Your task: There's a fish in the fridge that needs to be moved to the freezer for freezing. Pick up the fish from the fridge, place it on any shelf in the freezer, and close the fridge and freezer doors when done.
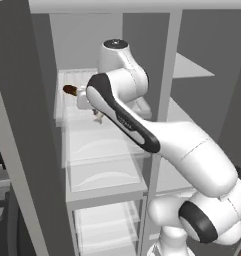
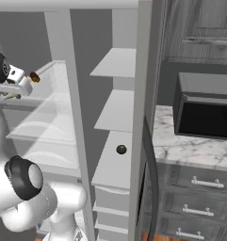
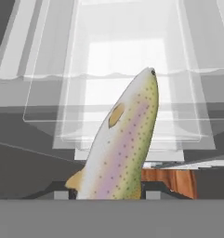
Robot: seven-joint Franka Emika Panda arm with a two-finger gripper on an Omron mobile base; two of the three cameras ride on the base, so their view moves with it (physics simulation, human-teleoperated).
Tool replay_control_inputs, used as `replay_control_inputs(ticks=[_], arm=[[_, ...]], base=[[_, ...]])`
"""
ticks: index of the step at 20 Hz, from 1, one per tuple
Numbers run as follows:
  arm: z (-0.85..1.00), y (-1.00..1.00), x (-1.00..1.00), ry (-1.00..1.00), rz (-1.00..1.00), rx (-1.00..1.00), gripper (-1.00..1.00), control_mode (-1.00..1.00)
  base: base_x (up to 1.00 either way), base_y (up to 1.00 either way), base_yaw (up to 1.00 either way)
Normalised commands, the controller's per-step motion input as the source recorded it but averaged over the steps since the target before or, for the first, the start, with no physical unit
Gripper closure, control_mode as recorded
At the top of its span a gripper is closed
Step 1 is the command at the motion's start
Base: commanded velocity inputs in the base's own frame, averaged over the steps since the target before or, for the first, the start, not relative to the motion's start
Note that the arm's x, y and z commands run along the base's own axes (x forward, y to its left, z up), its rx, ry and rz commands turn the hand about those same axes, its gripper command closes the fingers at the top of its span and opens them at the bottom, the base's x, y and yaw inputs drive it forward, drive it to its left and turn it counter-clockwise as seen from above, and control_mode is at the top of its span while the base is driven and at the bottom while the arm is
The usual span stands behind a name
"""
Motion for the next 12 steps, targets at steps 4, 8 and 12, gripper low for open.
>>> replay_control_inputs(ticks=[4,8,12], arm=[[0.31,-0.71,-1.0,-0.16,0.07,0.0,1.0,-1.0],[0.46,-0.79,-1.0,-0.21,0.09,0.0,1.0,-1.0],[0.55,-0.63,-0.98,-0.06,0.05,-0.02,1.0,-1.0]], base=[[0.0,0.0,0.0],[0.0,0.0,0.0],[0.0,0.0,0.0]])
